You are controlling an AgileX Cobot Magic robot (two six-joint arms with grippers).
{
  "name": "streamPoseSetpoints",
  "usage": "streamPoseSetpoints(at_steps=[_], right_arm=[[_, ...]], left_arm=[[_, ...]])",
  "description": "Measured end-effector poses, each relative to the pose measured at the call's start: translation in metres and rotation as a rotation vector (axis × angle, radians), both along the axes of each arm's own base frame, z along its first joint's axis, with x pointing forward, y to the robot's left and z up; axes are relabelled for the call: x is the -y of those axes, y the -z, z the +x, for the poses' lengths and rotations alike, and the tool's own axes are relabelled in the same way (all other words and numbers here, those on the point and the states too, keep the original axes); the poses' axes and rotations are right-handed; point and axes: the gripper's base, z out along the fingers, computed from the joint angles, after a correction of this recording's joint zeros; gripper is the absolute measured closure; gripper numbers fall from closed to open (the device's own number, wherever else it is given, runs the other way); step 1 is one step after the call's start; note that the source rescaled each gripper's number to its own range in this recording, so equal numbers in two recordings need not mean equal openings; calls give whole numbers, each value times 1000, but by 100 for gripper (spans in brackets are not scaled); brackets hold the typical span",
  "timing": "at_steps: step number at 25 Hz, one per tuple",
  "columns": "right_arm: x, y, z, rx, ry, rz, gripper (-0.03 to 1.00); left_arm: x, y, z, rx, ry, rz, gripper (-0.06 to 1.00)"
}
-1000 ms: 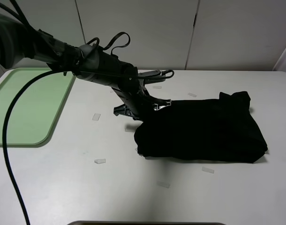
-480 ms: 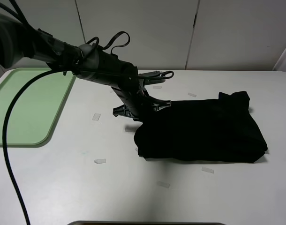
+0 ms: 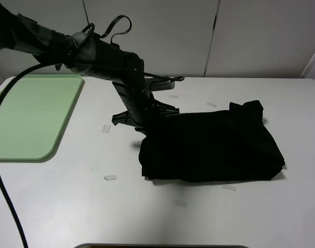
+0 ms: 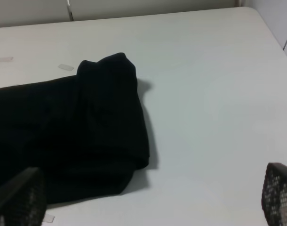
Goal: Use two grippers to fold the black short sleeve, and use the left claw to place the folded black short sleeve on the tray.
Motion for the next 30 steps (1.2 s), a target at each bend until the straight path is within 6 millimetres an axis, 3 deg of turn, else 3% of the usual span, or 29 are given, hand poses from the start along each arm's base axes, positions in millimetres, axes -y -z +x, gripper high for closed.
streamPoseSetpoints(at_steps=[19, 30], right_arm=[[0, 0, 0, 0, 0, 0, -3], [0, 0, 0, 0, 0, 0, -3]], left_arm=[[-53, -77, -3, -35, 119, 101, 88], [-81, -107, -5, -39, 183, 133, 88]])
